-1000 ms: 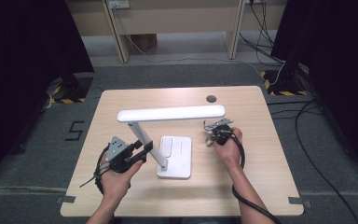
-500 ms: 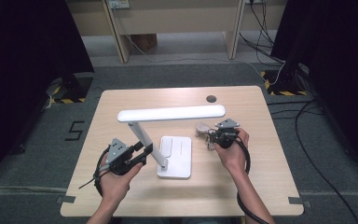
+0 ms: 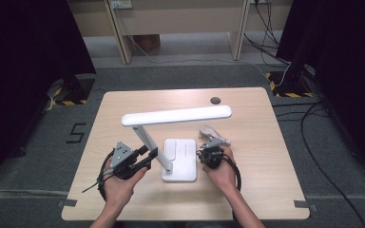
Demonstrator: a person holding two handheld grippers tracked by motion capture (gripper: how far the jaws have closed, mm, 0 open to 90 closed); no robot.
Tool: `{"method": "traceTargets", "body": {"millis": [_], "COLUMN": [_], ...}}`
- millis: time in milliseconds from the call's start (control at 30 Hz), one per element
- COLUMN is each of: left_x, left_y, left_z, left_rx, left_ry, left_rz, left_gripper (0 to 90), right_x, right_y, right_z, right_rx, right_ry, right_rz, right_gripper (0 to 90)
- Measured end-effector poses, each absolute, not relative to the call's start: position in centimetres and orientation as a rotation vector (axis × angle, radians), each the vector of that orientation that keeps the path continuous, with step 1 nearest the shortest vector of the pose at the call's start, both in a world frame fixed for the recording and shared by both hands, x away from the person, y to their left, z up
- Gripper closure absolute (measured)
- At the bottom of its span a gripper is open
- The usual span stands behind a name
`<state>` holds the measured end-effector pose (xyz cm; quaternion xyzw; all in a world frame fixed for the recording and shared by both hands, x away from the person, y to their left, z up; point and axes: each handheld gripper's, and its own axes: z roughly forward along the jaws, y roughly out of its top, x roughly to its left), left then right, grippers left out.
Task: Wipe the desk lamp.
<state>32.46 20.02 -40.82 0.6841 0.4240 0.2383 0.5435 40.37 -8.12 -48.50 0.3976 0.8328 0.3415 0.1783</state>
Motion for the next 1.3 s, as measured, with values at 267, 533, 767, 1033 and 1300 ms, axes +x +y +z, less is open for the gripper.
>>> {"method": "traceTargets", "body": {"millis": [267,533,767,1033,1300], "left_x": [32.4,32.6,32.3,31.4,30.9], "left_y": [19.8,20.2,21.0,21.9,23.7], "left_z": [-40.8,-40.8,-40.6,-40.7,-41.4], "left_rx": [1.628,1.651,1.695,1.726,1.738], "left_ry": [1.003,0.985,0.971,0.947,0.969], "left_rz": [0.552,0.521,0.523,0.519,0.519], "left_gripper": [60.9,57.3,47.7,42.8,41.3], "right_x": [40.3,40.3,40.1,39.8,39.4], "right_y": [-7.3,-7.2,-7.4,-7.5,-7.7], "right_z": [-49.7,-49.9,-49.8,-49.7,-49.3], "right_rx": [1.133,1.121,1.119,1.100,1.086], "right_ry": [2.381,2.367,2.352,2.348,2.348], "right_rz": [0.954,0.955,0.964,0.970,0.978], "right_gripper": [83.6,80.5,76.5,73.4,68.6]}}
